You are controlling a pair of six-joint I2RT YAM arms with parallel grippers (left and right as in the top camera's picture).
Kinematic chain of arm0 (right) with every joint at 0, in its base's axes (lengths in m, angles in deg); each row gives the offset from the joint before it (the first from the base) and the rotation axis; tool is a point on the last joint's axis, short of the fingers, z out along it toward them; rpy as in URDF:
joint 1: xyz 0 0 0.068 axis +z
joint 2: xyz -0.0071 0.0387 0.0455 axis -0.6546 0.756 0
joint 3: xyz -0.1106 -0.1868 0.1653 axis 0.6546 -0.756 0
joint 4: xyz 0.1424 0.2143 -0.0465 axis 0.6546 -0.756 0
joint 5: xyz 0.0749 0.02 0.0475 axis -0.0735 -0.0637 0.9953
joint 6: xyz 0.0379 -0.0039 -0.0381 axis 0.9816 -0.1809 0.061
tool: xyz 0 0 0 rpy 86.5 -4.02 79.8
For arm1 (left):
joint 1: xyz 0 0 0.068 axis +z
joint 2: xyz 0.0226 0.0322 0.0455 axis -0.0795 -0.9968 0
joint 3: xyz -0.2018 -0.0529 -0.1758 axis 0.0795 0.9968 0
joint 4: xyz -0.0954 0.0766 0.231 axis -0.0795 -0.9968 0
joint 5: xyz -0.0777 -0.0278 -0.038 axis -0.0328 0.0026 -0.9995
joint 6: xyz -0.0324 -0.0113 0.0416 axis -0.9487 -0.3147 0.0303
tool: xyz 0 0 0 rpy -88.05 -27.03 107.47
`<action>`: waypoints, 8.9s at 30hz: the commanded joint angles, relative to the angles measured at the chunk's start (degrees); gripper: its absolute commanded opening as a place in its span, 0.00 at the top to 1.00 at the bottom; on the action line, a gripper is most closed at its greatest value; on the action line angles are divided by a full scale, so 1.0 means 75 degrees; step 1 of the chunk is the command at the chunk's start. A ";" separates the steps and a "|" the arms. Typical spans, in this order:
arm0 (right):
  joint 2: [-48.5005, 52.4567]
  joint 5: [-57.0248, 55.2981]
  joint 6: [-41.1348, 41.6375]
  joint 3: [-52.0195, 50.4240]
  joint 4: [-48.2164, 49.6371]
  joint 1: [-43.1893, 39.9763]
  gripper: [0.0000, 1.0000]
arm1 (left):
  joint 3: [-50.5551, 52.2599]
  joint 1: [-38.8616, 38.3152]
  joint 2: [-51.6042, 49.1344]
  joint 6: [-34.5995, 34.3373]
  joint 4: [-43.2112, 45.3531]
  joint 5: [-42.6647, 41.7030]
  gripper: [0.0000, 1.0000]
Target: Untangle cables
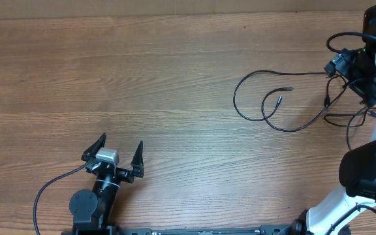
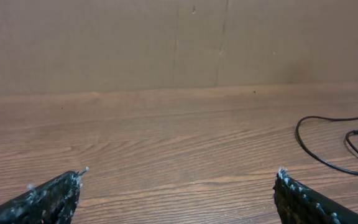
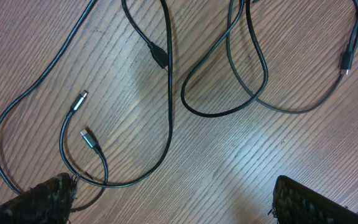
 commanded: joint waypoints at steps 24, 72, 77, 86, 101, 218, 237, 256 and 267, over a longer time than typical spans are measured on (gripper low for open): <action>-0.0245 0.0035 0.0029 -0.0012 0.0035 0.0000 0.00 | 0.0055 -0.0067 0.0087 0.0198 0.0041 0.0026 0.00; -0.4199 0.0009 0.0029 -0.0012 0.0612 0.0146 0.00 | 0.0055 -0.0067 0.0087 0.0198 0.0044 0.0023 0.00; -0.5523 0.0009 0.0029 -0.0012 0.0609 0.0143 0.00 | 0.0052 -0.0067 0.0087 0.0198 0.0044 0.0026 0.00; -0.6916 0.0009 0.0029 -0.0012 0.0568 0.0143 0.00 | 0.0055 -0.0067 0.0087 0.0198 0.0044 0.0026 0.00; -0.6977 0.0006 0.0029 -0.0332 -0.0621 0.0143 0.00 | 0.0055 -0.0067 0.0087 0.0198 0.0044 0.0023 0.01; -1.4656 -0.0020 0.0029 -1.5239 1.1797 0.0187 0.00 | 0.0055 -0.0067 0.0087 0.0198 0.0044 0.0026 0.00; -1.4659 -0.0020 0.0026 -1.5239 1.1794 0.0997 0.00 | 0.0052 -0.0067 0.0087 0.0198 0.0047 0.0026 0.01; -1.4659 0.1381 -0.2302 -1.5242 1.1622 0.1204 0.00 | 0.0052 -0.0067 0.0087 0.0198 0.0047 0.0026 0.01; -1.4659 0.2180 -0.5219 -1.5242 1.1680 0.1253 0.00 | 0.0052 -0.0067 0.0087 0.0198 0.0044 0.0026 0.00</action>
